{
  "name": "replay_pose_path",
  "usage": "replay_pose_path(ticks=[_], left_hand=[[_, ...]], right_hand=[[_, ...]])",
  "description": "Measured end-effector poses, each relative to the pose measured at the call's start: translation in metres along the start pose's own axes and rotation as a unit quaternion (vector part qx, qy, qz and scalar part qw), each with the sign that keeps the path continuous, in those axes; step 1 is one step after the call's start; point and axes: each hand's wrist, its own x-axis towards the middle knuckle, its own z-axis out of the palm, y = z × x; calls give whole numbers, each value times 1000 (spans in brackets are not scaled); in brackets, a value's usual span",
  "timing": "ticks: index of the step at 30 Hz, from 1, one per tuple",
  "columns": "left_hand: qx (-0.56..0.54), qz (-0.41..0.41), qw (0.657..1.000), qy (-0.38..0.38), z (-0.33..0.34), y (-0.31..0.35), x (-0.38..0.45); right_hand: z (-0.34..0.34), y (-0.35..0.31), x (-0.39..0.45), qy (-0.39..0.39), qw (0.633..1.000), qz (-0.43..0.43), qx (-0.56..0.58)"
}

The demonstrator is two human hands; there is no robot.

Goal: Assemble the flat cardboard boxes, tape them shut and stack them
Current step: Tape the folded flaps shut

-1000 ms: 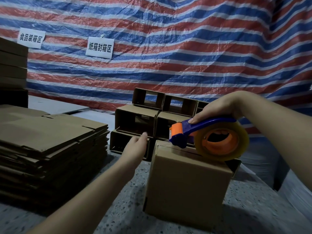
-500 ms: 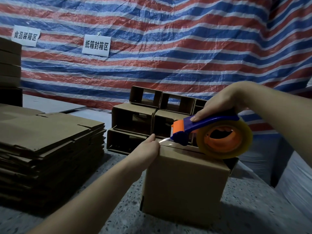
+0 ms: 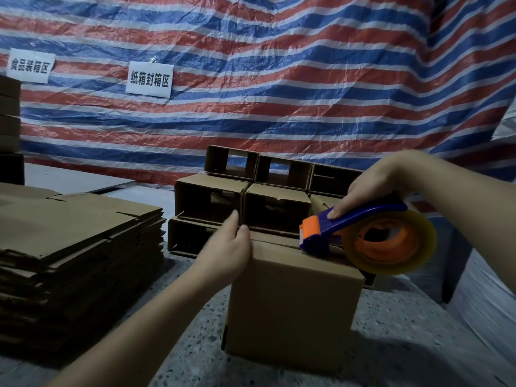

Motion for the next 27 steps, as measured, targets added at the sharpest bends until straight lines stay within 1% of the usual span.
replay_pose_path(ticks=[1, 2, 3, 4, 6, 7, 8, 10, 13, 15, 21, 27], left_hand=[[85, 57, 994, 37, -2, 5, -3], [172, 117, 976, 58, -3, 11, -6], [239, 167, 955, 53, -1, 17, -9], [291, 199, 936, 22, 2, 23, -12], [372, 215, 901, -54, 11, 29, -19], [406, 214, 885, -76, 16, 28, -21], [433, 216, 871, -80, 19, 27, -22], [456, 229, 858, -61, 19, 24, -22], [453, 251, 854, -50, 16, 20, -23], [447, 257, 855, -50, 15, 20, -24], [443, 243, 861, -64, 15, 20, -24], [488, 226, 841, -60, 21, 33, -20]], right_hand=[[0, 0, 0, 2, 1000, 1, -2], [0, -1, 0, 3, 1000, 2, -4], [0, -1, 1, 2, 1000, 2, -6], [0, -1, 1, 1, 1000, 3, -4], [0, -1, 2, 0, 1000, 4, 2], [0, 0, 1, -1, 1000, 4, 4], [0, 0, 1, -2, 1000, 3, 6], [0, 4, 0, 0, 1000, -2, 16], [-4, 16, -1, 10, 999, -4, 41], [-10, 28, -5, 11, 999, 2, 36], [-9, 56, -5, 5, 999, 39, 13], [7, 61, 1, 26, 998, 41, 36]])
